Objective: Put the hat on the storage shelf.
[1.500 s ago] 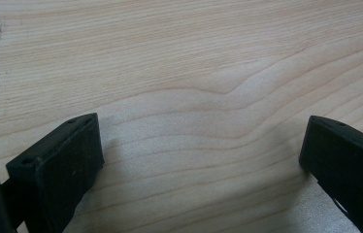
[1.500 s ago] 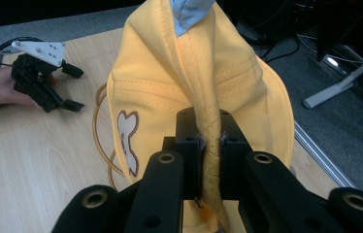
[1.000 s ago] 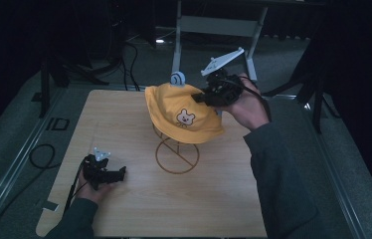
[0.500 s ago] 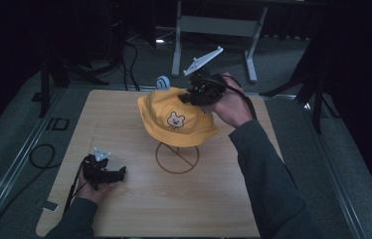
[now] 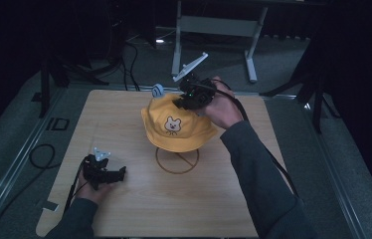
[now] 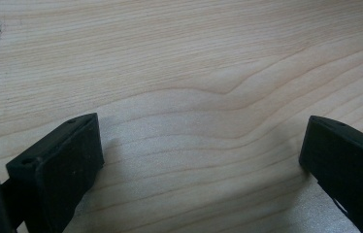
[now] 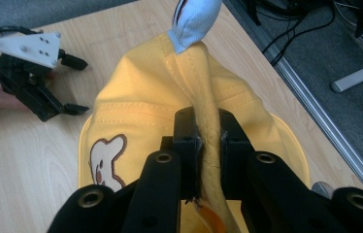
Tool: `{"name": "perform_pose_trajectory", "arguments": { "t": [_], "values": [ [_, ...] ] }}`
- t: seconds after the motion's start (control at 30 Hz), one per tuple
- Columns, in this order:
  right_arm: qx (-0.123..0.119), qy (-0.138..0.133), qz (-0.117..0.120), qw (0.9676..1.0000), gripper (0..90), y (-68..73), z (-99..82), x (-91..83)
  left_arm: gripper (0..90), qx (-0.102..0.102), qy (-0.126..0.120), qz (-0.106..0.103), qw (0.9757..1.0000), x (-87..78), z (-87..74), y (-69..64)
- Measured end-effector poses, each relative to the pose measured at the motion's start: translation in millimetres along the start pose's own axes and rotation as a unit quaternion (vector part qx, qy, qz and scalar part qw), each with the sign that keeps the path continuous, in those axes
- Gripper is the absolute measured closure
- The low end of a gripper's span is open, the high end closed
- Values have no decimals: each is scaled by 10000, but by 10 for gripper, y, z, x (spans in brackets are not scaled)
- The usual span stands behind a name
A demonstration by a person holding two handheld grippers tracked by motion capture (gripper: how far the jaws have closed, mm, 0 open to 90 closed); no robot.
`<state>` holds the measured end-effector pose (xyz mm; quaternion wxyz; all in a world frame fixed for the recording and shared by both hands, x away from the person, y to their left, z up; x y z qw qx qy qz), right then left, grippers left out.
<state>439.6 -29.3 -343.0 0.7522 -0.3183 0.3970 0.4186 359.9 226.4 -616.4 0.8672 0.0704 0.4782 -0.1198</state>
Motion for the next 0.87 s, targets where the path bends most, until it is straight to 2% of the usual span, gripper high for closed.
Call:
{"name": "perform_pose_trajectory", "arguments": {
  "t": [0.13,0.23,0.43,0.53,0.77,0.87],
  "values": [
    [11,6,13,10000,780,2,0,0,19,-1,-7,3,10000,1,1,0],
    [-45,-39,70,10000,670,8,-9,-36,19,9,1,2,10000,0,-1,1],
    [86,-127,-146,9998,398,-56,-27,-130,19,1,1,0,10000,0,0,0],
    [170,-272,-262,9991,312,-86,-32,-207,20,1,2,0,10000,0,0,0],
    [252,-437,-331,9982,273,-121,-63,-333,19,4,-4,-9,10000,5,8,-5],
    [252,-494,-276,9981,277,-111,-75,-363,20,7,-3,-11,10000,6,9,-4]
  ]
}}
Point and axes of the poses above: each handheld gripper's, and its own axes: x roughly forward along the jaws, z roughly out of its top, y roughly to its left, the point moved 7 cm from there along x, roughly forward along the jaws, and after that the axes turned 11 degrees about y, right-handed, at the moved point
